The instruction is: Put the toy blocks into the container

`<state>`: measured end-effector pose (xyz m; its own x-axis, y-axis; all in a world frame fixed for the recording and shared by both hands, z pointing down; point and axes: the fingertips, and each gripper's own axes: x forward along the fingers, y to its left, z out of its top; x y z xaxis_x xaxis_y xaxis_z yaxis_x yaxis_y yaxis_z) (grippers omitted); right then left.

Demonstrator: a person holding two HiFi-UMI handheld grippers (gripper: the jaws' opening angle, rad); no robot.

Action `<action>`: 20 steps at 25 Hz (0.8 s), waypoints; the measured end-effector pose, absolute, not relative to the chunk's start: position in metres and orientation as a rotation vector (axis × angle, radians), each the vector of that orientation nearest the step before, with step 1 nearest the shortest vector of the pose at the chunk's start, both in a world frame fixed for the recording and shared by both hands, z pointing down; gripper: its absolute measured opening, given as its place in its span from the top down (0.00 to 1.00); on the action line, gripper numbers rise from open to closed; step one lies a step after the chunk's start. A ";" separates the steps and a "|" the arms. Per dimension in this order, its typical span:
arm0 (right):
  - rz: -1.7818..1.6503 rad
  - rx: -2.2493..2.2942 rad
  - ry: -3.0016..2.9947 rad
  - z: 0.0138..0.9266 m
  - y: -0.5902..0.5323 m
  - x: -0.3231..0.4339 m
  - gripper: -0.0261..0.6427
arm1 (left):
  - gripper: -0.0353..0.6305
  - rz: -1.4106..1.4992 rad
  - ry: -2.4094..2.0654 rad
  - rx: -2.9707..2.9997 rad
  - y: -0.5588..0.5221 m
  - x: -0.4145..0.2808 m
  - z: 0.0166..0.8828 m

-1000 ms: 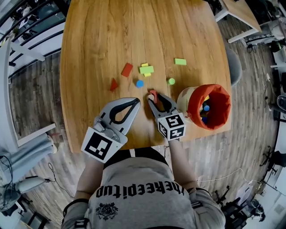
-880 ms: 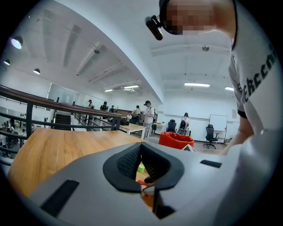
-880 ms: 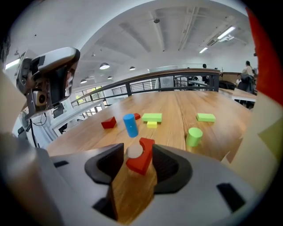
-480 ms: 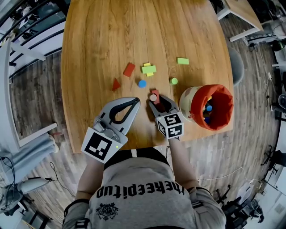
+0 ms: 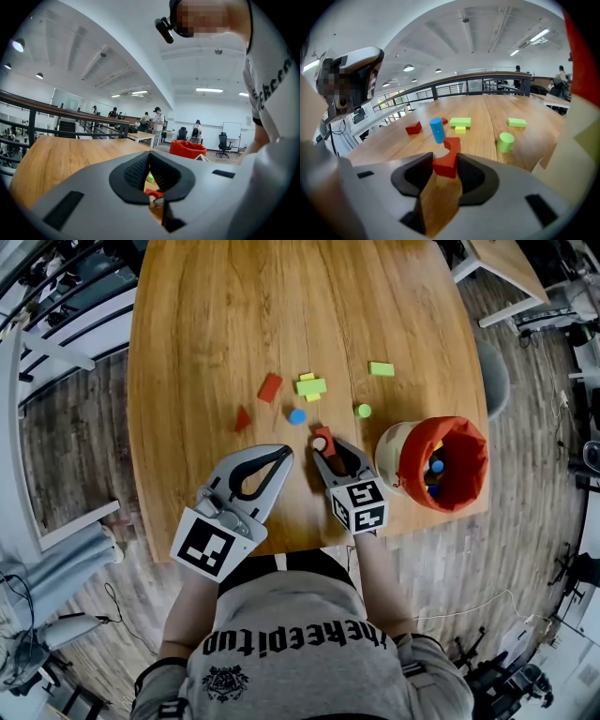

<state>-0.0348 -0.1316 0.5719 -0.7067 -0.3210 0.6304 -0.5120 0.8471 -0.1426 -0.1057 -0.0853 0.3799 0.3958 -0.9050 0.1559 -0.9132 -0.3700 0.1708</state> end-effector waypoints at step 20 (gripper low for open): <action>0.362 0.727 -2.611 0.474 -0.135 -0.023 0.71 | 0.93 0.028 -1.522 2.543 -0.084 -0.067 0.360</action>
<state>-0.0234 -0.1353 0.4741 -0.7826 -0.4349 0.4454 -0.5395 0.8307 -0.1369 -0.0665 -0.0841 0.3604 0.4764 -0.8727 0.1070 -0.8760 -0.4608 0.1425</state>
